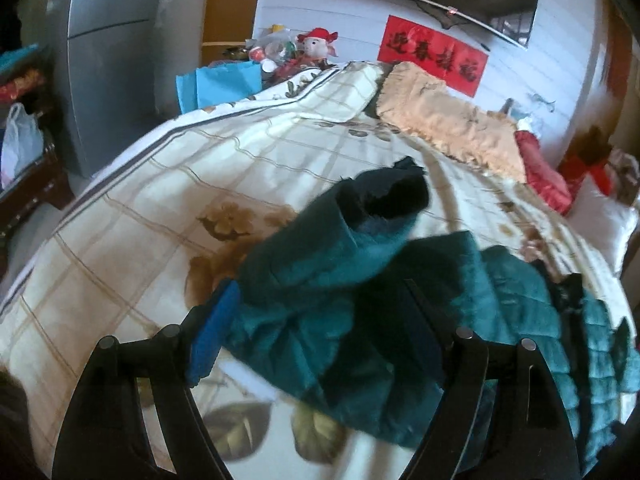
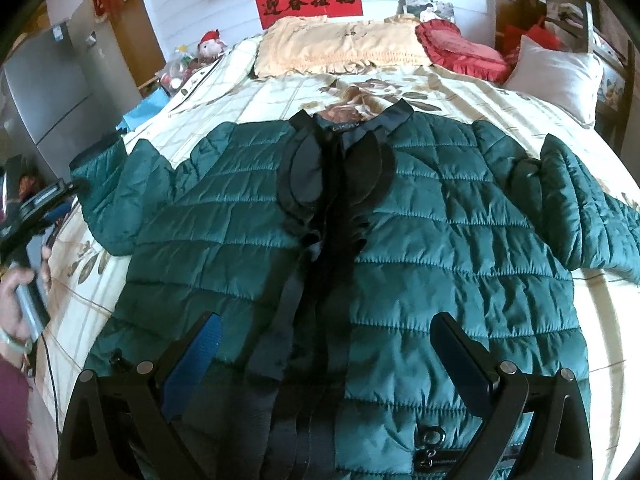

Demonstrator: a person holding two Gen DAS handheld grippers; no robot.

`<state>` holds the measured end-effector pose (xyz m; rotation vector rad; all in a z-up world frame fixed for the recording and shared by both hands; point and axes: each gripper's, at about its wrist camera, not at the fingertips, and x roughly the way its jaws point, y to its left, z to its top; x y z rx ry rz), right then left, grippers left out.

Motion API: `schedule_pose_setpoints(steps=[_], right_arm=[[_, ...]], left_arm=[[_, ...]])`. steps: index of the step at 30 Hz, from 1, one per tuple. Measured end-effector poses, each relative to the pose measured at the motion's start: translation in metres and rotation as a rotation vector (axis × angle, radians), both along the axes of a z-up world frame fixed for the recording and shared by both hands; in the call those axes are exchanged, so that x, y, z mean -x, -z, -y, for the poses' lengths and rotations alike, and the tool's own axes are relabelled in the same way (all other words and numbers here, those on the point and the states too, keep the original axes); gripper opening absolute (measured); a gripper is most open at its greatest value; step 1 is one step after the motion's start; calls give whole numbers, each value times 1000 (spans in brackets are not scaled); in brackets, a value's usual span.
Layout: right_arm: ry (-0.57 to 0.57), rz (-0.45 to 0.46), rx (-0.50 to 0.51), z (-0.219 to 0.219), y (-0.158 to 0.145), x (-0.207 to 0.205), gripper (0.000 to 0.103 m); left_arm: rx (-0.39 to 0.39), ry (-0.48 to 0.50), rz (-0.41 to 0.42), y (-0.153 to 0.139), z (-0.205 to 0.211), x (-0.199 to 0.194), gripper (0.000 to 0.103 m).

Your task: Fold large clothes

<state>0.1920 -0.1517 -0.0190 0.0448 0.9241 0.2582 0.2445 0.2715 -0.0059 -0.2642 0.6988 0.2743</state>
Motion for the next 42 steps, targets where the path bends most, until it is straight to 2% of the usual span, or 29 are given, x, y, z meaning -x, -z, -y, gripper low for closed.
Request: schedule_pose_setpoints(steps=[6, 7, 8, 10, 12, 17, 22, 29, 35, 42], right_arm=[[9, -13, 2, 2, 3, -1, 103], [10, -15, 4, 2, 3, -1, 103], [10, -16, 6, 2, 3, -1, 103], [5, -18, 11, 0, 3, -1, 103], [0, -18, 15, -2, 4, -1, 103], [-14, -19, 6, -6, 5, 1, 103], [-18, -14, -6, -6, 4, 3, 103], [-1, 4, -12, 5, -4, 9, 103], [29, 10, 3, 20, -3, 11, 103], [109, 31, 43, 48, -1, 0, 103]], left_arm=[[-123, -9, -19, 11, 0, -24, 81], [-129, 8, -6, 12, 1, -26, 76], [-126, 18, 1, 13, 1, -27, 68], [-80, 33, -9, 14, -4, -28, 31], [-5, 40, -5, 13, -10, -25, 15], [167, 71, 61, -9, -13, -5, 12], [220, 146, 124, -51, 13, 12, 12], [224, 246, 163, -94, 75, 20, 12], [227, 314, 151, -98, 124, 19, 12], [234, 389, 121, -90, 178, 13, 12]])
